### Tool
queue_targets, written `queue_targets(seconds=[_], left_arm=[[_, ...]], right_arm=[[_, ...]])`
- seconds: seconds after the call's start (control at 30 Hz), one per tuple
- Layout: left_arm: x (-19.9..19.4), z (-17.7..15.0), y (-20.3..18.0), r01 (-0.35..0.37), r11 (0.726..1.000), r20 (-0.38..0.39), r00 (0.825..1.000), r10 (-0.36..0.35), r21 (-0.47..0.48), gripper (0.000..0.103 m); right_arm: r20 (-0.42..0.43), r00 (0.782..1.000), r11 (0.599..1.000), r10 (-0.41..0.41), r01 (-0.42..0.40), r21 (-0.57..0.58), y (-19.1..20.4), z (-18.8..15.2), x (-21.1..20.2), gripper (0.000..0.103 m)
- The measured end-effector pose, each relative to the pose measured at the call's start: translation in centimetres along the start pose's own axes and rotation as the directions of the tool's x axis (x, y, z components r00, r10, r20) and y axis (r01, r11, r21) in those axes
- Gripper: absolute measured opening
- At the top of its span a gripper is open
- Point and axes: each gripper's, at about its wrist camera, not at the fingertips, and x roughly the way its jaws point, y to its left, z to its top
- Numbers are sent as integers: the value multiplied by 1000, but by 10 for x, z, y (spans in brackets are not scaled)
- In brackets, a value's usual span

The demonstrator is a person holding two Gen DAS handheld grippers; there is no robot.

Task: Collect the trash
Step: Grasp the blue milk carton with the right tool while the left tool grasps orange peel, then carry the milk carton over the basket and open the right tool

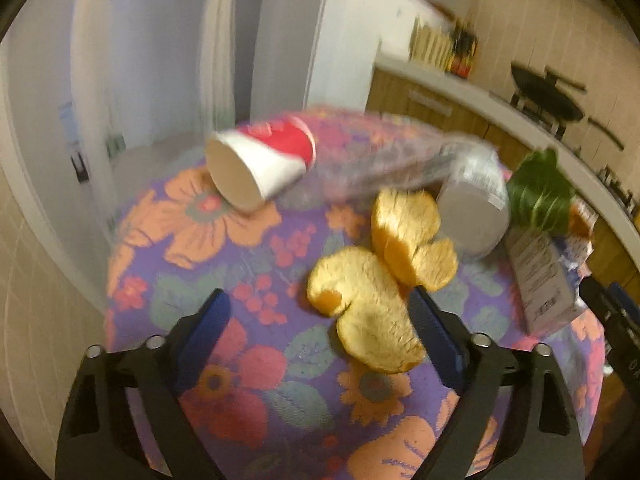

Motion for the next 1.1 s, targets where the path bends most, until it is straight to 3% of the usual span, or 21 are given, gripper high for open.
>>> queue_targets(seconds=[0.1,0.33,0.43,0.5,0.53,0.6,0.83,0.87,0.9,0.93,0.97,1.1], left_arm=[[9,0,0,25,1000,-51,998,-25,-5,77],[13,-3,-13,-5,998,-77,997,9,61,76],[14,-4,-21,-12,996,-79,997,20,91,65],[14,-3,-26,-29,994,-68,997,36,109,45],[13,-4,-28,-22,993,-65,997,29,118,39],[11,-5,-31,-35,990,-50,998,42,134,14],[3,-6,-27,-23,994,-23,999,26,109,9],[0,-7,-27,-19,993,-18,1000,21,113,9],[-2,-8,-27,-18,993,-14,1000,20,116,8],[-5,-9,-28,-18,993,-6,1000,18,117,8],[-8,-9,-28,-14,993,3,1000,14,116,8],[-25,-9,-28,10,994,44,999,-14,105,8]], right_arm=[[-51,999,1000,20,-19,13,-3,2,8,85],[-112,993,1000,24,-24,4,-1,10,17,85],[-148,988,999,41,-38,25,-1,9,27,85],[-148,988,999,45,-42,29,2,8,27,85],[-143,989,999,42,-39,24,3,8,26,85],[-134,990,999,33,-32,13,6,9,24,85],[-138,990,999,40,-37,25,9,13,29,84],[-140,989,999,40,-37,23,10,14,30,74],[-152,988,999,40,-39,12,12,14,32,57],[-162,986,999,49,-49,9,13,14,34,51],[-176,981,997,81,-80,13,13,14,35,38],[-189,976,994,112,-114,1,11,10,29,35]])
